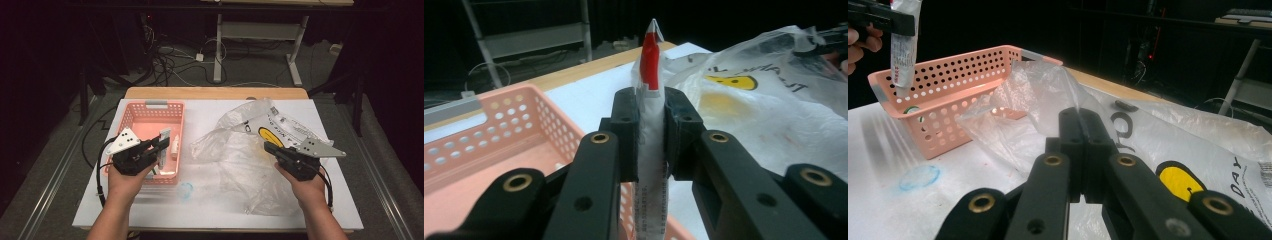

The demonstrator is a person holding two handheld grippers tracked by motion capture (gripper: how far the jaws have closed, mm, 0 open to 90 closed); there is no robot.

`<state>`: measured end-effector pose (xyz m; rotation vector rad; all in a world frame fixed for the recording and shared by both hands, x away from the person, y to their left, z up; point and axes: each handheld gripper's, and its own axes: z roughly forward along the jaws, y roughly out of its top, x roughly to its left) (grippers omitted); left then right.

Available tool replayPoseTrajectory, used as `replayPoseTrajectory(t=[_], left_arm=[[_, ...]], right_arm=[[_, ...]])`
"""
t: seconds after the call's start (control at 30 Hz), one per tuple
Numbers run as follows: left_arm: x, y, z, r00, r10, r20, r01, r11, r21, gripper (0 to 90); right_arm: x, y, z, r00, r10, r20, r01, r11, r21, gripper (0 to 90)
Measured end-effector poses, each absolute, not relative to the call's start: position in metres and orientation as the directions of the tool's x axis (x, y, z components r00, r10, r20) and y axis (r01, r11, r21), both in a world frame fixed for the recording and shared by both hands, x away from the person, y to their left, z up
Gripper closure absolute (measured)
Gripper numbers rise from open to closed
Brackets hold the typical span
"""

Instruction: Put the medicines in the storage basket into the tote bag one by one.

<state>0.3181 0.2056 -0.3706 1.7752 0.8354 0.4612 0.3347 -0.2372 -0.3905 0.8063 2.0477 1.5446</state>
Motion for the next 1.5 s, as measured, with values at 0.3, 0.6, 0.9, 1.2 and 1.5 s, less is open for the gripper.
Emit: replayPoseTrajectory(t=[0.3,0.6,0.9,1.2,1.5], left_arm=[[0.312,0.182,-0.369,0.731,0.677,-0.084,0.293,-0.2,0.935,76.5],[0.308,0.16,-0.371,0.768,0.634,-0.088,0.286,-0.217,0.933,76.5],[0.304,0.138,-0.377,0.802,0.593,-0.076,0.272,-0.247,0.93,76.5],[0.308,0.117,-0.384,0.818,0.57,-0.081,0.289,-0.284,0.914,76.4],[0.315,0.088,-0.389,0.832,0.551,-0.067,0.279,-0.311,0.908,76.4]], right_arm=[[0.333,-0.237,-0.387,-0.731,0.682,-0.016,0.167,0.203,0.965,90.0],[0.331,-0.237,-0.386,-0.731,0.682,-0.018,0.165,0.201,0.966,90.0],[0.33,-0.235,-0.385,-0.733,0.679,-0.02,0.162,0.203,0.966,90.0],[0.33,-0.235,-0.385,-0.732,0.681,-0.022,0.16,0.203,0.966,90.0],[0.33,-0.235,-0.385,-0.733,0.68,-0.021,0.159,0.202,0.966,90.0]])
